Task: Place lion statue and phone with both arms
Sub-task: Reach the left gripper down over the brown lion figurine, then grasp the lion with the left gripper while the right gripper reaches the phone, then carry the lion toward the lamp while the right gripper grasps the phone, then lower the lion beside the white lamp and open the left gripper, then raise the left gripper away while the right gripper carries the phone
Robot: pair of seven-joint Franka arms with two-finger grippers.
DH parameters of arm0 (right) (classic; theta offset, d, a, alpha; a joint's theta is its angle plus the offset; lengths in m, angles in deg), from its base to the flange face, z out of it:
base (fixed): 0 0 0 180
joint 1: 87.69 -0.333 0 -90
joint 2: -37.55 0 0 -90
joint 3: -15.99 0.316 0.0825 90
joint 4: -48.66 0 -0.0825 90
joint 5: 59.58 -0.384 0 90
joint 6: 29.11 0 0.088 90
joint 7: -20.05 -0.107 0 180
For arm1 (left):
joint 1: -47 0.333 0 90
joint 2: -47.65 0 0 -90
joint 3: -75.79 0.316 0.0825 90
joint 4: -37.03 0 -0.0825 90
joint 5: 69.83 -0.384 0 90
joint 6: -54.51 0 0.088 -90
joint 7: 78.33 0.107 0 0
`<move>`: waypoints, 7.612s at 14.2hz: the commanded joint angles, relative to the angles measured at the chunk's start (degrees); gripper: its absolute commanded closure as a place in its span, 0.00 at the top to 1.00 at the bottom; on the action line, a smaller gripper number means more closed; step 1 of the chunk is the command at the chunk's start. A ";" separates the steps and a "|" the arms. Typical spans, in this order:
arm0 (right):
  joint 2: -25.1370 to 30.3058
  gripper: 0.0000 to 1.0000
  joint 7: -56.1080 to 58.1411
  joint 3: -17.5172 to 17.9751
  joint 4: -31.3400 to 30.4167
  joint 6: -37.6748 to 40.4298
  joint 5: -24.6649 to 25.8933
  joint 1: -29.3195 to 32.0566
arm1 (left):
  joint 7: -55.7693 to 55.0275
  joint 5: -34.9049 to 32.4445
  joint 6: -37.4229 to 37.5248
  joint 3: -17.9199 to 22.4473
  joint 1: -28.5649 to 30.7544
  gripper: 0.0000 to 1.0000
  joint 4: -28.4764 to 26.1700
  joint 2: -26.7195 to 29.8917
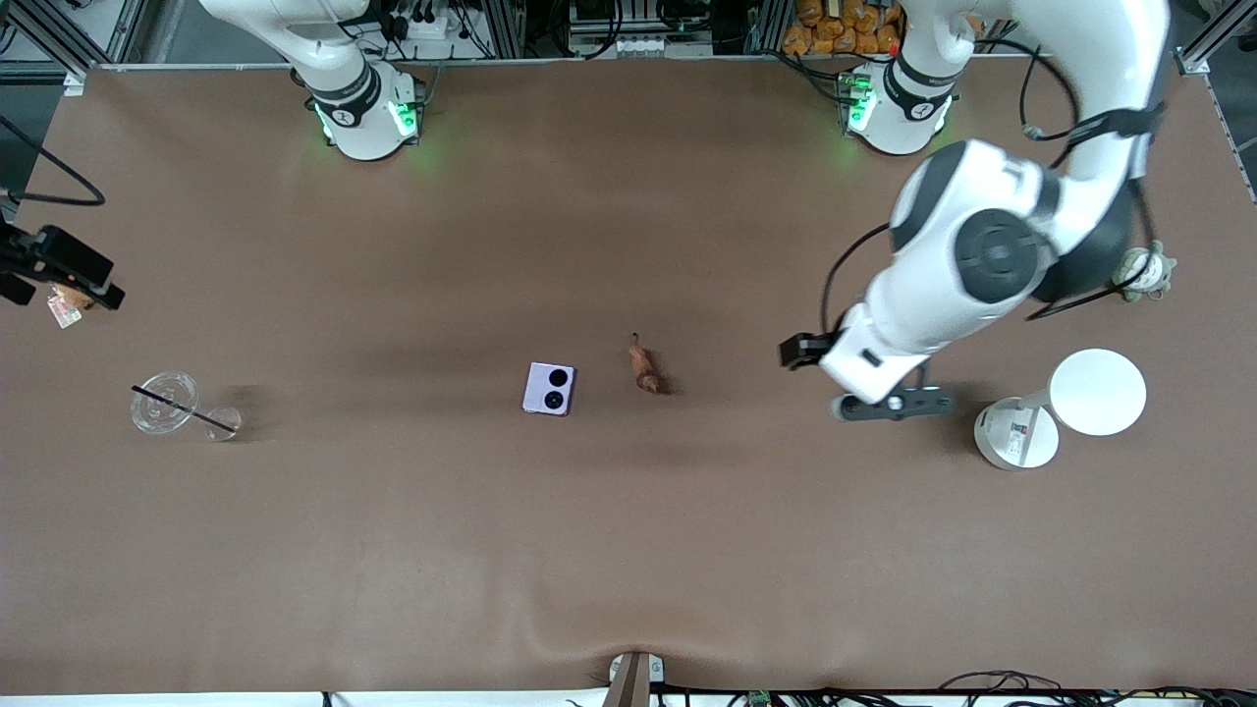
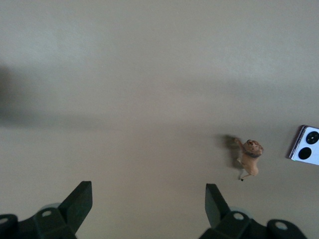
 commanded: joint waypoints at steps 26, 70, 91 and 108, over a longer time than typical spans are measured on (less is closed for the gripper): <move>-12.96 1.00 0.13 0.28 -0.32 -11.54 -0.83 -6.08 | -34.93 -2.70 -21.36 12.13 -26.87 0.00 8.31 -24.69; -42.15 1.00 -30.37 0.20 -2.69 -29.38 -10.67 -33.16 | 45.75 -6.31 -28.22 11.78 13.03 0.73 -13.66 -12.20; -39.42 0.40 0.63 -0.42 -1.11 -24.99 -9.62 -14.81 | 27.38 -5.87 11.22 3.87 12.50 1.00 -2.00 10.48; -39.86 0.42 11.11 -12.64 -6.21 -19.27 -9.18 -7.67 | 27.73 -0.60 28.21 7.10 13.75 1.00 -4.59 31.90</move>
